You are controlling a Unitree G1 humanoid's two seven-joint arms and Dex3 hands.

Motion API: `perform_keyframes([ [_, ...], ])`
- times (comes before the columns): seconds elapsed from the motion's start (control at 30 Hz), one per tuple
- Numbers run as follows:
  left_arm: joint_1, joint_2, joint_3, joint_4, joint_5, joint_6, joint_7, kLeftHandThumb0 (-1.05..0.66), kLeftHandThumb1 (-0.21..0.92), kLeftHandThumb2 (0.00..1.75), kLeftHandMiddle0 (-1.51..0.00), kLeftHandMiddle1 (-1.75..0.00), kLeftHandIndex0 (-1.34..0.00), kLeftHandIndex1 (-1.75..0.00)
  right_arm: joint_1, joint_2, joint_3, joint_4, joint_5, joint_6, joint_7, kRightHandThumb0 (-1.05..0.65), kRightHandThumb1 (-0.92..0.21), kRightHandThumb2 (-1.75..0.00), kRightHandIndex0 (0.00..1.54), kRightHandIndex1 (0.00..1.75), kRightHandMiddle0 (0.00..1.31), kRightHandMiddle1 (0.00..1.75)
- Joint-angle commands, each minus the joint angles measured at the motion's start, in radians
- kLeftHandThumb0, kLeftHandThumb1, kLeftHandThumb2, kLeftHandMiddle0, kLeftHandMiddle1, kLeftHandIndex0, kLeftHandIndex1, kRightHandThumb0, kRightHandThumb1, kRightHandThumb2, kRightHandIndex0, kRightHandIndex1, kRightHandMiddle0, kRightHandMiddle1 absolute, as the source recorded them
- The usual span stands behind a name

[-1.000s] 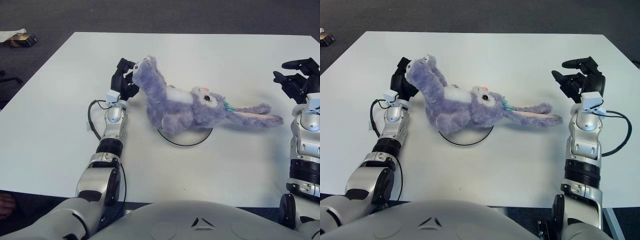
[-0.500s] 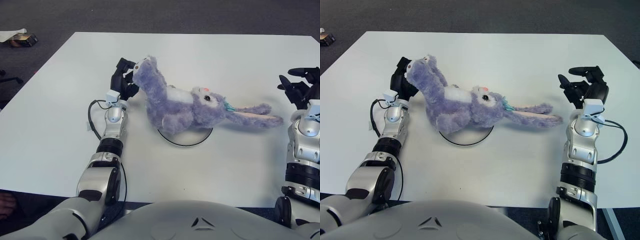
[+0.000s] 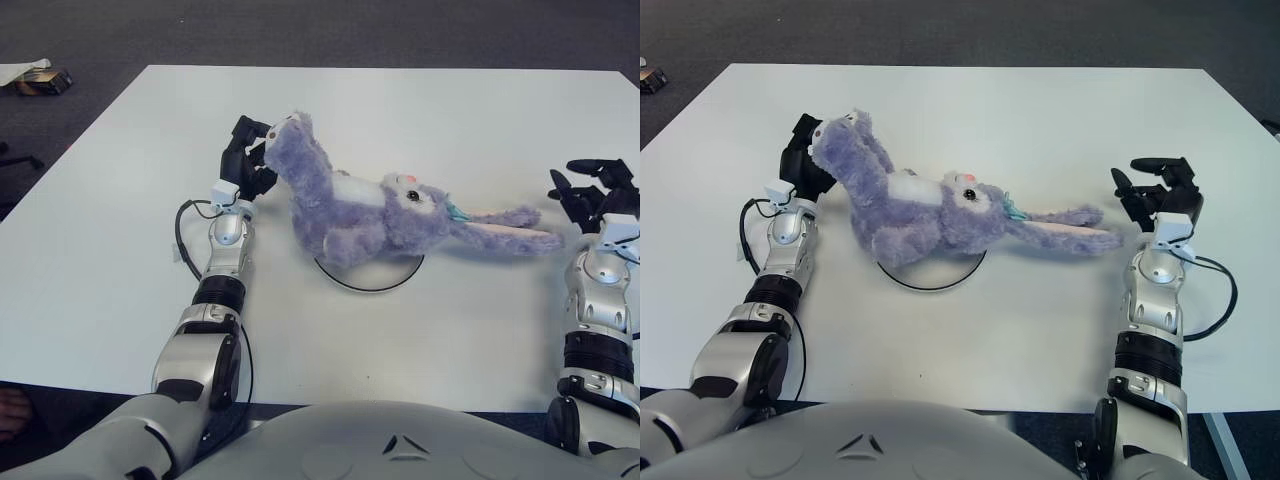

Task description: Put the doll into the plate.

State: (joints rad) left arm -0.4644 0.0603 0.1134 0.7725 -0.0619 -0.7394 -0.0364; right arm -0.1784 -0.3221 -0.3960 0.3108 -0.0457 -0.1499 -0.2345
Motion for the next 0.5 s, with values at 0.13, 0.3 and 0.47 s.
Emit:
perform_keyframes([
  [0.13,0.091,-0.009,-0.003,0.075,0.019,-0.018,0.001,-0.36,0.92,0.31,-0.89,-1.75,-0.43,-1.51,-0.020,0.025,0.023,0.040,-0.002,0.061,-0.033,-0.01,-0.64,-0.65,0.65,1.43,0.52,1.29],
  [0.3,0.093,-0.010,-0.002,0.073,0.018,-0.023,0.000,-0.36,0.92,0.30,-0.89,-1.75,-0.43,-1.51,-0.028,0.031,0.046,0.062,-0.010,0.078,-0.032,-0.01,-0.56,-0.81,0.63,1.50,0.51,1.36],
  [0.47,0.097,-0.012,-0.003,0.066,0.016,-0.024,-0.002,-0.36,0.92,0.30,-0.89,-1.75,-0.43,-1.51,-0.036,0.035,0.061,0.086,-0.012,0.066,-0.038,-0.01,-0.47,-0.98,0.60,1.58,0.50,1.46],
])
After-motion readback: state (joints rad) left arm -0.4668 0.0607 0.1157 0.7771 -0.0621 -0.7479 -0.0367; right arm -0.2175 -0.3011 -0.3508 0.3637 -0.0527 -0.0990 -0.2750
